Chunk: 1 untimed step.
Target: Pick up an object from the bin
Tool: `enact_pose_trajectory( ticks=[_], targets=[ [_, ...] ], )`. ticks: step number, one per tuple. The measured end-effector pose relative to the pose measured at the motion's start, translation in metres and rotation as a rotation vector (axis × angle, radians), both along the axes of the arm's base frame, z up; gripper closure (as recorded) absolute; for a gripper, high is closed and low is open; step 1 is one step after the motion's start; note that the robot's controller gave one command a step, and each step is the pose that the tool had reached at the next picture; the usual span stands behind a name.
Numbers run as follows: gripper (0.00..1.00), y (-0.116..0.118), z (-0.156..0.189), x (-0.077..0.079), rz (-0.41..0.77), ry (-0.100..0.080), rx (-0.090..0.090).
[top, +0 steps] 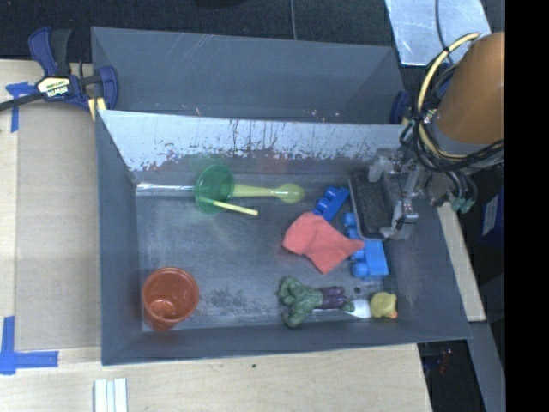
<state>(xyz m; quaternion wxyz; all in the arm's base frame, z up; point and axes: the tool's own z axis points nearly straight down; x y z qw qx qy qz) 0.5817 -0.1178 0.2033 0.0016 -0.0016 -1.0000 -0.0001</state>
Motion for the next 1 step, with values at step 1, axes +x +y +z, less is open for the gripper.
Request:
enact_pose_trajectory(
  ticks=[1],
  targets=[
    [0.0,0.0004,0.0039,0.0018,0.002,-0.008,-0.001]
  ],
)
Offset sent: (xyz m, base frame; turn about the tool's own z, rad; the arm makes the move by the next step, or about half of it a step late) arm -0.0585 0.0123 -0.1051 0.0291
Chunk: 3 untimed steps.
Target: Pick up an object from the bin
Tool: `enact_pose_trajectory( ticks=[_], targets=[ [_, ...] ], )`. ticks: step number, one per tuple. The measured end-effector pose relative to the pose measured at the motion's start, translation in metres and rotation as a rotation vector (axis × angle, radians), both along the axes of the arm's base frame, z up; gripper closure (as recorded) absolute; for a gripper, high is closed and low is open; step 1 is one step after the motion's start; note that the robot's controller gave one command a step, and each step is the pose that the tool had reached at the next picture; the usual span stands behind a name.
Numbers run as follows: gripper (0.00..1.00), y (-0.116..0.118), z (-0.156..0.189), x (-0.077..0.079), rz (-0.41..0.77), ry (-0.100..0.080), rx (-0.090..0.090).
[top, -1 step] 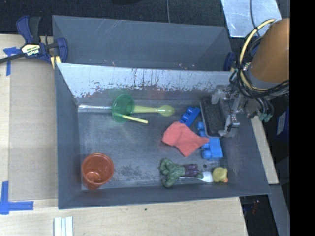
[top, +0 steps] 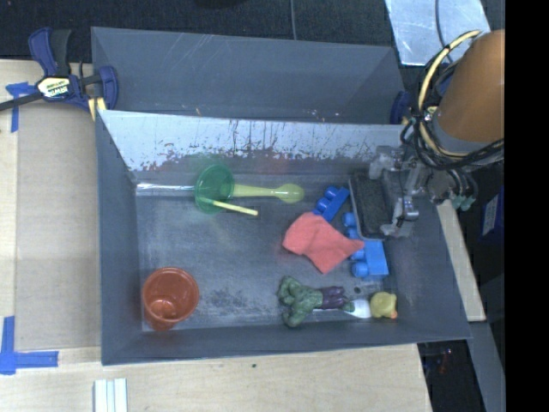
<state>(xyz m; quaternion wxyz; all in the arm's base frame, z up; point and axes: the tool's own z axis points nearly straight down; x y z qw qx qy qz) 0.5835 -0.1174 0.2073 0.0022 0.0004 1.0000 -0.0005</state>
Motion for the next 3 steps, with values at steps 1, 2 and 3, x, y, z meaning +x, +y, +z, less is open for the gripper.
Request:
enact_pose_trajectory(
  ticks=[1,2,3],
  targets=[
    [0.0,0.006,-0.058,-0.032,-0.016,-0.005,-0.001],
    [0.0,0.022,-0.108,-0.012,-0.189,-0.015,-0.001],
    [0.0,0.054,-0.129,0.02,0.051,-0.003,-0.003]
  ],
)
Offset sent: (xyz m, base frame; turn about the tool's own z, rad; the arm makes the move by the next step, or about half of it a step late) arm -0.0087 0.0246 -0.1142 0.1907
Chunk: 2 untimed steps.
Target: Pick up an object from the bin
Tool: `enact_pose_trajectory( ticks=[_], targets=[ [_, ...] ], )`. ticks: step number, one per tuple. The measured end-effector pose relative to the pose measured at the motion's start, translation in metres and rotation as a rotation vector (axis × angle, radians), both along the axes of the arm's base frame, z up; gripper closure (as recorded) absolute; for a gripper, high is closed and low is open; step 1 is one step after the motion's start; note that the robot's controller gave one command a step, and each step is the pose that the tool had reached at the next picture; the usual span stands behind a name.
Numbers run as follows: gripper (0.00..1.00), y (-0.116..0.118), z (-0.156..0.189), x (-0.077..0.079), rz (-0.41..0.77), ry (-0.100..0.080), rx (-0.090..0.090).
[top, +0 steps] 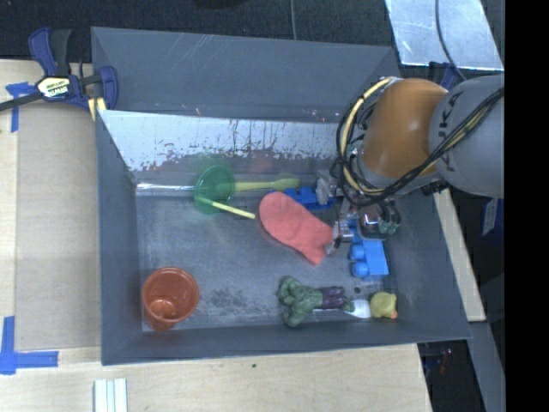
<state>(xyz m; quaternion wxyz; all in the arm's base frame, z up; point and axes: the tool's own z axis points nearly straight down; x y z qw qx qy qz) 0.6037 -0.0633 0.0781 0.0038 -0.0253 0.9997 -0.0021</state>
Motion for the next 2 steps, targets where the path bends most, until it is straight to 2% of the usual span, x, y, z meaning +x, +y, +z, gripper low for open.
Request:
enact_pose_trajectory(
  ticks=[1,2],
  targets=[
    [0.0,0.024,-0.006,0.001,-0.092,-0.002,-0.002],
    [1.0,0.06,0.0,0.014,0.124,-0.02,-0.002]
  ],
)
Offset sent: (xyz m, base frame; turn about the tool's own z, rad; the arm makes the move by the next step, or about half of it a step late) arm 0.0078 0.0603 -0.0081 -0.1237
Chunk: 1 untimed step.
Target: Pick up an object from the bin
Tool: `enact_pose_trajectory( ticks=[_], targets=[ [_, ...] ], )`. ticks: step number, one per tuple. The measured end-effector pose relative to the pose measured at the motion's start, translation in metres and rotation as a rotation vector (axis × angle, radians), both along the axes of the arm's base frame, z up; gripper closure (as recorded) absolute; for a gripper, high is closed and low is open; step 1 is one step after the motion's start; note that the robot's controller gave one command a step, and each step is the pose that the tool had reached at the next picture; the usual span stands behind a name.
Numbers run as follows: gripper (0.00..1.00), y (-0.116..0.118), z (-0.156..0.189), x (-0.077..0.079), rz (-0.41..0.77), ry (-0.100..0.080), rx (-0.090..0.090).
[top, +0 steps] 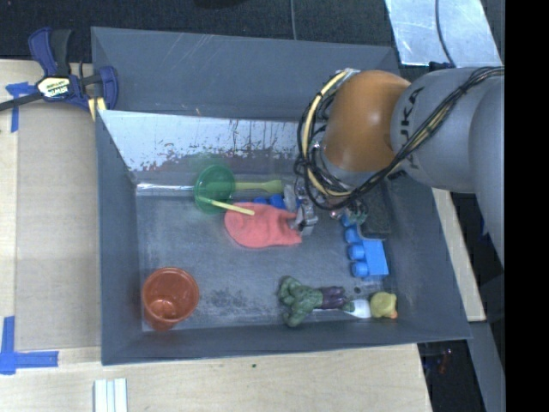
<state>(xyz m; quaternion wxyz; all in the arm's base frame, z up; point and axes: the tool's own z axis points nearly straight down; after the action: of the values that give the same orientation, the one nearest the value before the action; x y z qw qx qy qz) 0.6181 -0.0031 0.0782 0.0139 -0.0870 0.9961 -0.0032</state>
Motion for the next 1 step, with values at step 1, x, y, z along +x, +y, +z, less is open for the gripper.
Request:
enact_pose_trajectory(
  ticks=[1],
  targets=[
    [1.0,0.0,0.0,0.0,0.0,0.0,0.0]
  ],
)
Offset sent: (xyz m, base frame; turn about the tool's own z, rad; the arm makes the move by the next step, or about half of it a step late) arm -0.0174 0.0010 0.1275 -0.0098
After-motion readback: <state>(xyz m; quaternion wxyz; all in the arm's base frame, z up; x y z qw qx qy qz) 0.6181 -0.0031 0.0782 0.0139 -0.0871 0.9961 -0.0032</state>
